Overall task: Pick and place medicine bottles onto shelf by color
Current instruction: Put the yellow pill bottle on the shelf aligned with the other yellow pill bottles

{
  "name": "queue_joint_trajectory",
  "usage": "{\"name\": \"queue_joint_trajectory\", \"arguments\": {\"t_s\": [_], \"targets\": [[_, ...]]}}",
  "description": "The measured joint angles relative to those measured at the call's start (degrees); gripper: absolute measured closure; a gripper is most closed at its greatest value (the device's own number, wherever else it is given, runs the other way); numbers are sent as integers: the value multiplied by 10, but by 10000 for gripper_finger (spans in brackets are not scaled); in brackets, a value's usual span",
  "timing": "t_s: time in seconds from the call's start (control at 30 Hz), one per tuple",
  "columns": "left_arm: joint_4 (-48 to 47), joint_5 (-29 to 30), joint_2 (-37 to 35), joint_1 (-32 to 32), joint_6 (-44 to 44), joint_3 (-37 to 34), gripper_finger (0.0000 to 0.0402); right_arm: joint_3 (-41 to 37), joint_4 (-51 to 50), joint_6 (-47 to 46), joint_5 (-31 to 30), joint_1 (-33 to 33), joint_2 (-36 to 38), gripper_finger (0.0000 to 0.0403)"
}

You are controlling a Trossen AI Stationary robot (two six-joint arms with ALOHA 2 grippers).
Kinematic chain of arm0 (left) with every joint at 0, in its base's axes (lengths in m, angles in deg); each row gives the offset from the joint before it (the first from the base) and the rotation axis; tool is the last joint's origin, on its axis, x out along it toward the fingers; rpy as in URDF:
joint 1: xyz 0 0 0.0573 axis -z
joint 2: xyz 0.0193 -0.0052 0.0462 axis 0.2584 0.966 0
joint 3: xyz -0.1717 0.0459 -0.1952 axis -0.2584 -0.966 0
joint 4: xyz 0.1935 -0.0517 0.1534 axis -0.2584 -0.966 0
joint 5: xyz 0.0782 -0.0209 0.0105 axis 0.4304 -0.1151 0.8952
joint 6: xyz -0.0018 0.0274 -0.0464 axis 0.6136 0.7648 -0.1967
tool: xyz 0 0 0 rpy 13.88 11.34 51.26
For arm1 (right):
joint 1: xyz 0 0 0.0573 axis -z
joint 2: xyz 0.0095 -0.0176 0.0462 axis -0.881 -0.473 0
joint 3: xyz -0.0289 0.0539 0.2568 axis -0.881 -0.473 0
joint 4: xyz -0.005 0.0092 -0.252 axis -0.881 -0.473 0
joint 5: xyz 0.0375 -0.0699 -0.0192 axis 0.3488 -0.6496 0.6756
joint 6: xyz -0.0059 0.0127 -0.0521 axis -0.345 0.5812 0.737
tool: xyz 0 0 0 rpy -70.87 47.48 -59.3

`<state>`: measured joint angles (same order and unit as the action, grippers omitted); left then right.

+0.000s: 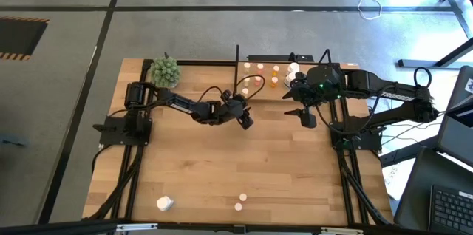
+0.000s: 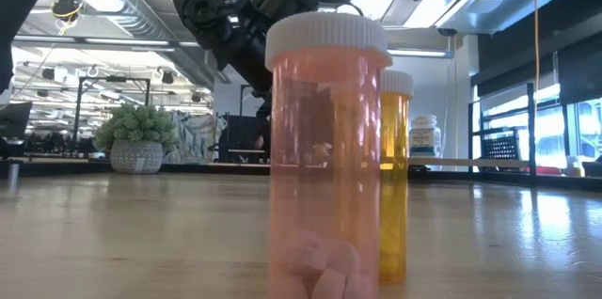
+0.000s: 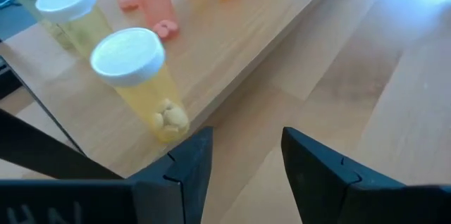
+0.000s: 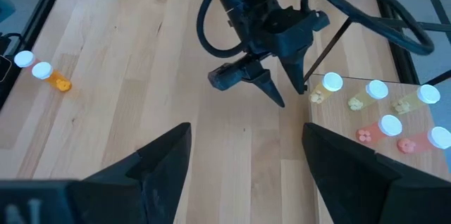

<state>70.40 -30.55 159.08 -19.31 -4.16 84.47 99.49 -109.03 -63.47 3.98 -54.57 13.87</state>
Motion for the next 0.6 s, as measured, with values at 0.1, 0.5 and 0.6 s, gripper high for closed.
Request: {"name": "queue_joint_trajectory", "arguments": {"t_s": [0.1,0.5,0.6], "targets": [[0,-2,0,-5,8,0,237,0,0,0,0,0,0,130],[0,-29,0,-21,19,0,237,0,0,0,-1,0,0,130],[0,-30,0,-20,35,0,237,0,0,0,-2,0,0,130]]}}
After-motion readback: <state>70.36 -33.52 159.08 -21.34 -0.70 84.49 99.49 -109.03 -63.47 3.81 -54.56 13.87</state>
